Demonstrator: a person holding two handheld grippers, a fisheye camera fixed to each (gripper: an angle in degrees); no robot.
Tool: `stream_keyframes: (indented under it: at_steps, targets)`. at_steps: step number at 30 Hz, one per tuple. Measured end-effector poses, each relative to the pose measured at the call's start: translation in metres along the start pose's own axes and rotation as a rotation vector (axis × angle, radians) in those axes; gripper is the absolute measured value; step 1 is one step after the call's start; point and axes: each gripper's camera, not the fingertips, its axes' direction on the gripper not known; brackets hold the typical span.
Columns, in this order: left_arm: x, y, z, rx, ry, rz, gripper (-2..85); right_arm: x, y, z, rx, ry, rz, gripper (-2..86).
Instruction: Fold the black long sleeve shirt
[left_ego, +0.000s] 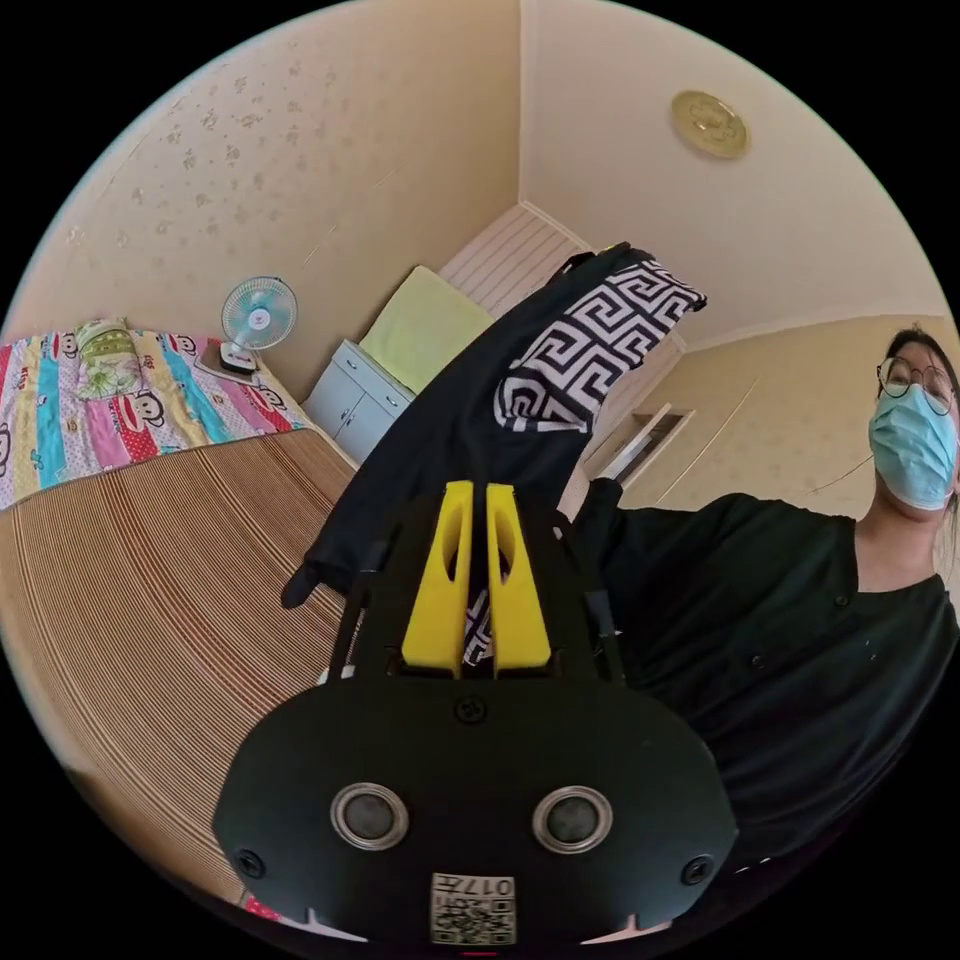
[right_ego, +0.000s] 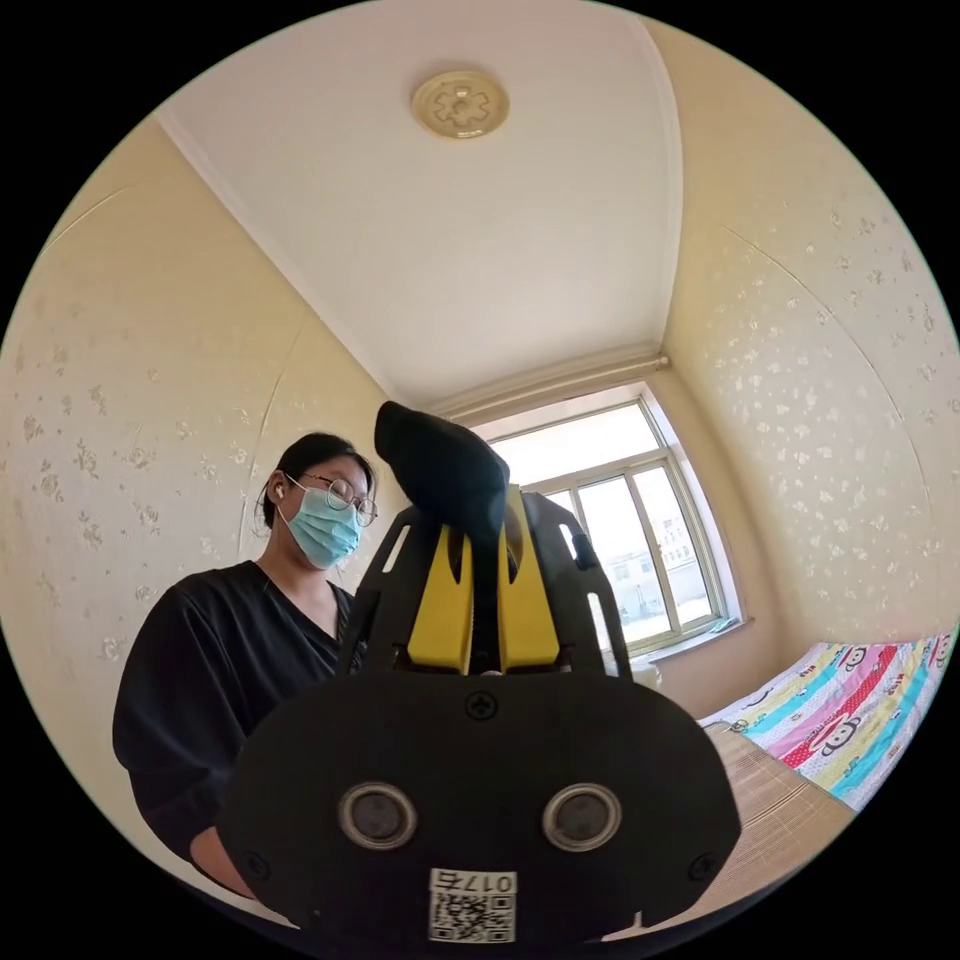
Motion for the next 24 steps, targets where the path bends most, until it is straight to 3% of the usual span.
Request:
stream_keyframes:
  at_steps: [8,11,13,15,17,19,20,21,22,23,24]
  targets:
    - [0.017,-0.01,-0.112,0.349,-0.015,0.068,-0.3,0.004,0.017,-0.067,-0.077,0.368,0.164,5.2]
    - [0.025,-0.024,-0.135,0.339,-0.029,0.099,-0.5,0.012,0.036,-0.087,-0.14,0.492,0.266,5.1]
    - [0.035,-0.034,-0.144,0.325,0.038,0.142,-0.6,0.016,0.047,-0.095,-0.168,0.461,0.301,5.0]
    - [0.06,-0.048,-0.161,0.339,0.168,0.302,-0.6,0.012,0.054,-0.096,-0.165,0.33,0.26,4.9]
    - [0.073,-0.054,-0.181,0.409,0.18,0.38,-0.6,0.003,0.055,-0.097,-0.076,0.141,0.148,4.7]
    - [0.061,-0.066,-0.193,0.419,-0.044,0.217,-0.6,0.008,0.055,-0.103,0.014,0.185,0.174,4.4]
    - [0.036,-0.077,-0.194,0.332,-0.263,0.01,-0.6,0.026,0.057,-0.107,0.021,0.288,0.3,4.1]
    - [0.0,-0.081,-0.192,0.246,-0.342,-0.188,-0.6,0.04,0.06,-0.109,0.002,0.356,0.396,3.9]
    - [-0.017,-0.078,-0.193,0.235,-0.301,-0.272,-0.6,0.072,0.071,-0.117,-0.07,0.515,0.652,3.3]
    - [-0.044,-0.067,-0.194,0.286,-0.105,-0.351,-0.6,0.099,0.089,-0.124,-0.156,0.626,0.849,2.6]
    - [-0.061,-0.056,-0.189,0.308,0.035,-0.409,-0.7,0.107,0.096,-0.124,-0.191,0.633,0.878,2.2]
